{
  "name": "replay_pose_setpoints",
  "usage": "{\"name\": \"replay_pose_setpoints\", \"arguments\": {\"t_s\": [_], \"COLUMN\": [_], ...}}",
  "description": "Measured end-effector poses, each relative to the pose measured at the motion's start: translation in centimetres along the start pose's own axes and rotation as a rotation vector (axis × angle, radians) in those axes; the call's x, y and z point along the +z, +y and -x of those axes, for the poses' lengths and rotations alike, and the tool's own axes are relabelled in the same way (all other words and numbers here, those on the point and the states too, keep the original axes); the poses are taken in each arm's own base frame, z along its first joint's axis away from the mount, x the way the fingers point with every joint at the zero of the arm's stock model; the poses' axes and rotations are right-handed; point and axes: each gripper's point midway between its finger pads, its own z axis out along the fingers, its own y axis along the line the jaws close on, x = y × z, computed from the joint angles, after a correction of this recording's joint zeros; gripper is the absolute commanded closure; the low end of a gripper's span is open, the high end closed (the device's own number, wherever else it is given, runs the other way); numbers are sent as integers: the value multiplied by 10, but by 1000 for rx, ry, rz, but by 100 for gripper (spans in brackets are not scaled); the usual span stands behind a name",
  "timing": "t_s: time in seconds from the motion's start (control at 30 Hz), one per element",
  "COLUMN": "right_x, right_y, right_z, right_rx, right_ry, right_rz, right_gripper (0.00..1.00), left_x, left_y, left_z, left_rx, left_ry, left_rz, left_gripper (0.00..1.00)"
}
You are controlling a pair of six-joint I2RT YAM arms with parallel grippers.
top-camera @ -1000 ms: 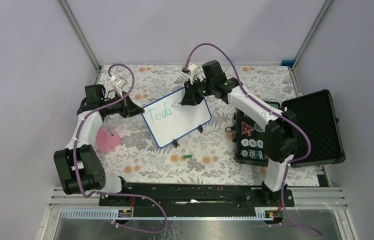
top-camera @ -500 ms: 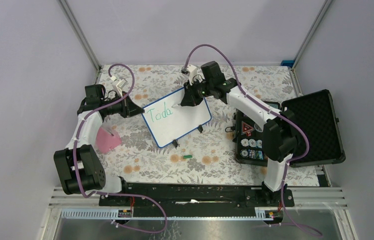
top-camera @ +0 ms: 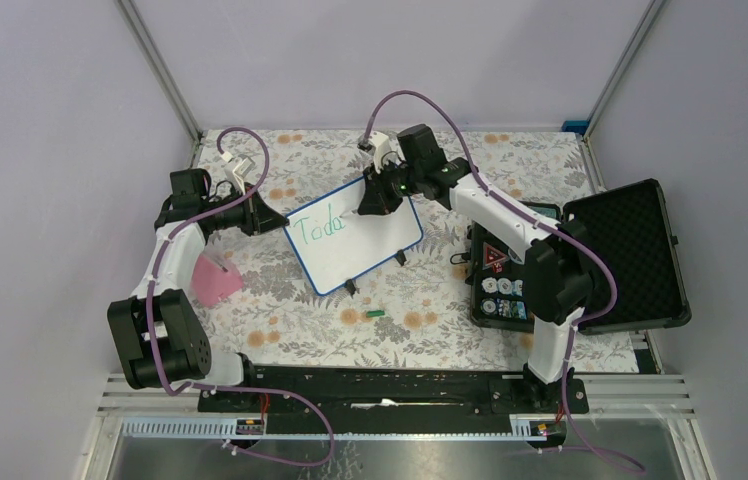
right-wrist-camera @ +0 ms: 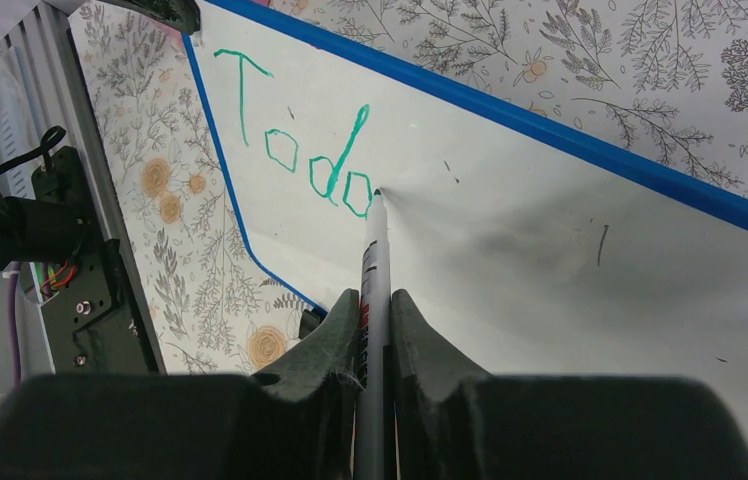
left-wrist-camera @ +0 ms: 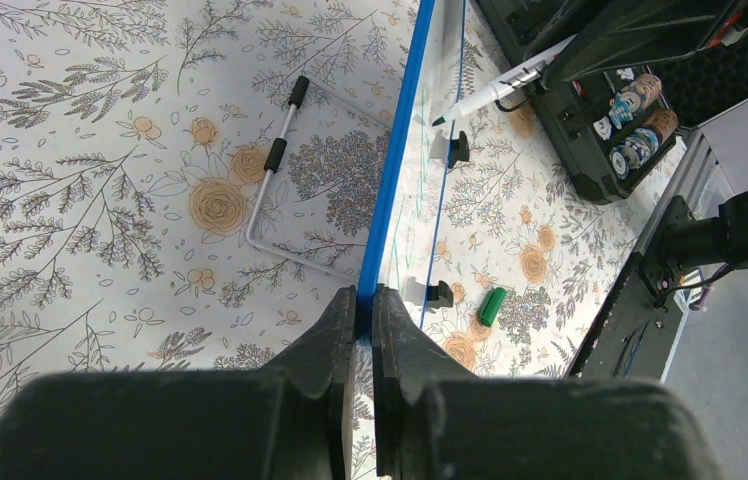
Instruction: Write a sentence on the whiteboard
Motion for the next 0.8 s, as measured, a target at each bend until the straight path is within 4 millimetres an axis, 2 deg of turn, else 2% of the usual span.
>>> {"name": "replay_pose_setpoints", "arguments": {"t_s": [0.8], "right_x": [0], "right_y": [-6], "right_z": [1], "right_rx": [6], "right_ry": [1], "right_rz": [-28], "right_gripper": [100], "left_x": [0], "left_y": [0], "left_z": [0], "left_rx": [2], "left_ry": [0], "left_rz": [1], "left_gripper": [100]}}
